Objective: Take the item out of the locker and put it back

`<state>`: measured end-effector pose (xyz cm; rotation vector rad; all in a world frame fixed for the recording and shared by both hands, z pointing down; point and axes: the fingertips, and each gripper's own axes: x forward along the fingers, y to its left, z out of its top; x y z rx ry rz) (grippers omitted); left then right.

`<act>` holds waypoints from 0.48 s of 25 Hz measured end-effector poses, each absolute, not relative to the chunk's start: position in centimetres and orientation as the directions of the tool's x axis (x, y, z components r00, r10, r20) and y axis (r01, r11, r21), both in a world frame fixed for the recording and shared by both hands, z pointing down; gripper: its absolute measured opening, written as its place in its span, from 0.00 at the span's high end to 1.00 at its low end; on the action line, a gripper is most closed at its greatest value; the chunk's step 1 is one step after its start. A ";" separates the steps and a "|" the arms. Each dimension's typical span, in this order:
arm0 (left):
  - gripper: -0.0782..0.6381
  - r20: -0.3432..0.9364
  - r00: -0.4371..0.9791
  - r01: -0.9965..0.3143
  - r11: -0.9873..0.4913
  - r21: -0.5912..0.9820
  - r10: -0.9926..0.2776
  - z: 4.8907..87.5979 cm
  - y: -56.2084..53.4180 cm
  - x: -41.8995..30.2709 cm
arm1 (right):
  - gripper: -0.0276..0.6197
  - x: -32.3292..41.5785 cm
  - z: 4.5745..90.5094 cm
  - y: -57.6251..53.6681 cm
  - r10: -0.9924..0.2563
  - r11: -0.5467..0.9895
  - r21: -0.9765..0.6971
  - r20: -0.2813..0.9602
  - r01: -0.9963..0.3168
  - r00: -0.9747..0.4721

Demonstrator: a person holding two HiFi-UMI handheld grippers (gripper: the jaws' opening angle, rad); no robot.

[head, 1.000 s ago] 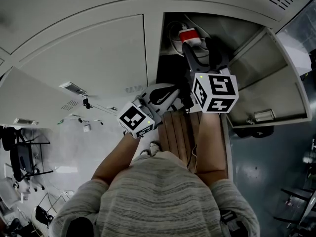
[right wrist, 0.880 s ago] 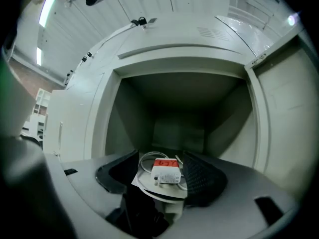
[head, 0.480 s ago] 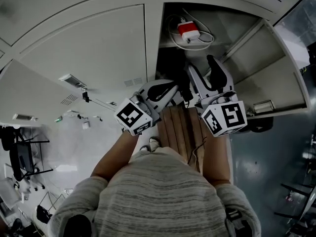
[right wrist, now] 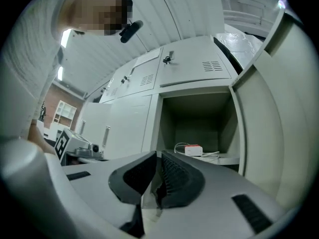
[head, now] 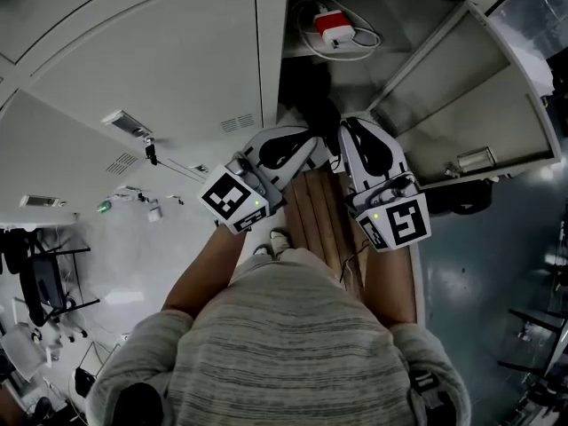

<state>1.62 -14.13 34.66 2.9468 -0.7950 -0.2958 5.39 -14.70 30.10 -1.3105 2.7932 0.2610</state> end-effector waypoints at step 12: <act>0.88 -0.154 0.868 -0.455 -0.880 0.140 -0.473 35.9 -9.4 0.7 | 0.92 3.9 33.0 -8.6 -0.774 0.619 0.100 -0.091 -0.779 -0.627</act>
